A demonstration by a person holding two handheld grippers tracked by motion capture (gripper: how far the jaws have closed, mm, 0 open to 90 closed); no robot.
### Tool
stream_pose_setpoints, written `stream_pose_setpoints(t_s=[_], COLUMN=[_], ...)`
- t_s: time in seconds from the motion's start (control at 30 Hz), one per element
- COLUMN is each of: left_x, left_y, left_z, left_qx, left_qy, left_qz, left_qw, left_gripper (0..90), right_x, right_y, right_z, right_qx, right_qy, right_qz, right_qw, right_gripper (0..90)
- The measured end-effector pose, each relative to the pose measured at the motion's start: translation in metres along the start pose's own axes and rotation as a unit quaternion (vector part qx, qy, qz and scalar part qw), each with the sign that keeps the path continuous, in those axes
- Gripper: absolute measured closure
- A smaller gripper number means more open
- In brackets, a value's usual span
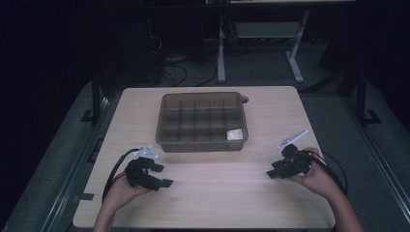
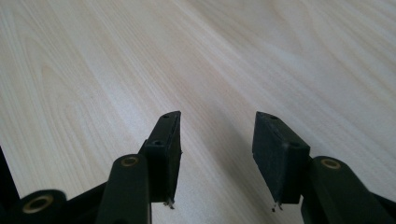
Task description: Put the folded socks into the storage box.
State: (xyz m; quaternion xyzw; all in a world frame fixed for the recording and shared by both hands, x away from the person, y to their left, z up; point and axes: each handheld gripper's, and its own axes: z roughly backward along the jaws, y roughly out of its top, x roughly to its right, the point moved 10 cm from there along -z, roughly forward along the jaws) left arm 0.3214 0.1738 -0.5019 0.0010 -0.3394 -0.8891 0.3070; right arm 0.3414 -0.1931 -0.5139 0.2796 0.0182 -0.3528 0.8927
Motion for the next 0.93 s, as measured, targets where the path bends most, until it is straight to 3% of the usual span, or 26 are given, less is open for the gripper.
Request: stream_pose_setpoints(t_s=[0.93], left_x=[0.003], left_y=[-0.005], left_z=[-0.009], left_qx=[-0.024], left_qy=[0.003], left_qz=[-0.008], left_qw=[0.9997], left_gripper=[26.1], right_x=[-0.022], right_y=[-0.023], right_z=[-0.005], right_qx=[0.038], right_qy=[0.008], right_qz=[0.007], right_qw=[0.9992], right_gripper=[48.4])
